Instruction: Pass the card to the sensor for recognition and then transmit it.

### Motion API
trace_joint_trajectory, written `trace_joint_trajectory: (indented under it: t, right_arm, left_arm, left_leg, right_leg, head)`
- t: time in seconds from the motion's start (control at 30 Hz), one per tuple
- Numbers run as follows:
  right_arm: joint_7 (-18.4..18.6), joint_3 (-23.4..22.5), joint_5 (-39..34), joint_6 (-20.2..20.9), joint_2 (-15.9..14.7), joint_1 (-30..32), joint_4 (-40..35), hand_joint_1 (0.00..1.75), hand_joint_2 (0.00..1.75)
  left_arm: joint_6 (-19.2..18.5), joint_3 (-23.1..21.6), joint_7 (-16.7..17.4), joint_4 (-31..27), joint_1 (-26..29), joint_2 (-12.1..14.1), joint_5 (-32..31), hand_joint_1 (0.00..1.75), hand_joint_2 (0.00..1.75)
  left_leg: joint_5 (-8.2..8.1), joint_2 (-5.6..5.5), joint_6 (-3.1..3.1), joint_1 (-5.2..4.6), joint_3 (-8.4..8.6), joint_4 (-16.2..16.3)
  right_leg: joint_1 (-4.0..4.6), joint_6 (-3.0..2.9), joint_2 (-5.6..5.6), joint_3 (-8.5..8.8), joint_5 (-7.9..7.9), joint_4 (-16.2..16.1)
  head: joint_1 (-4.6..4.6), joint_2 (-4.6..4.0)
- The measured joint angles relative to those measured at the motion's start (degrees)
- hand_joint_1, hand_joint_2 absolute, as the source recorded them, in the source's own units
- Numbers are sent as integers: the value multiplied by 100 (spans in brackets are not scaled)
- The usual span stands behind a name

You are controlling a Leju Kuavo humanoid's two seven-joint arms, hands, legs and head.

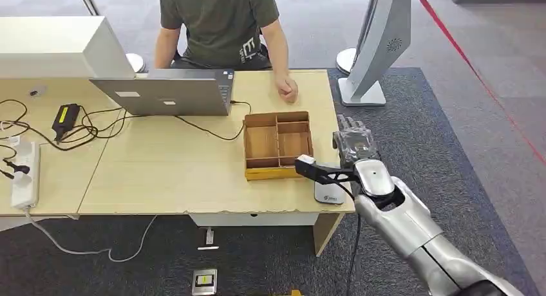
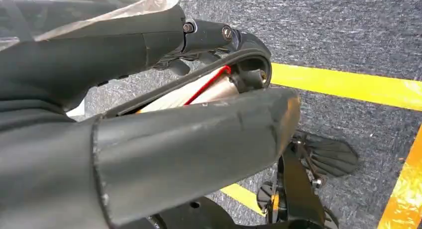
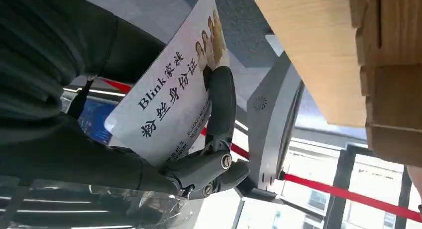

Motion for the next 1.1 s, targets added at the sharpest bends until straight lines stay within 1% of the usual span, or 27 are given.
trace_joint_trajectory:
  t: [0.27, 0.5, 0.8, 1.1]
  right_arm:
    - [0, 13, -15, 0, 55, 1, 313, 175, 175]
    - [2, -11, -133, -37, 22, 2, 531, 175, 175]
    - [-85, -17, -157, -120, 11, 51, 796, 175, 175]
    - [-267, -15, -98, -199, 64, 148, 931, 175, 175]
  left_arm:
    - [-26, 0, -15, 2, 1, 0, -24, 0, 0]
    - [-37, 0, -4, 2, 3, 0, -76, 0, 0]
    - [-48, 0, -4, 2, 3, 0, -98, 0, 0]
    - [-52, 0, -48, 2, 2, 0, -194, 0, 0]
  left_leg:
    - [0, 0, 0, 0, 0, 0]
    - [0, 0, 0, 0, 0, 0]
    - [0, 1, 0, 0, 1, 0]
    - [0, 1, 0, 0, 0, 0]
  right_leg:
    - [0, 0, 0, 0, 0, 0]
    - [0, 0, 0, -1, 0, 0]
    - [0, 0, 0, -1, 0, 0]
    - [0, 0, 0, 0, 0, 0]
  head:
    - [0, 0]
    - [0, 0]
    - [0, 0]
    - [0, 0]
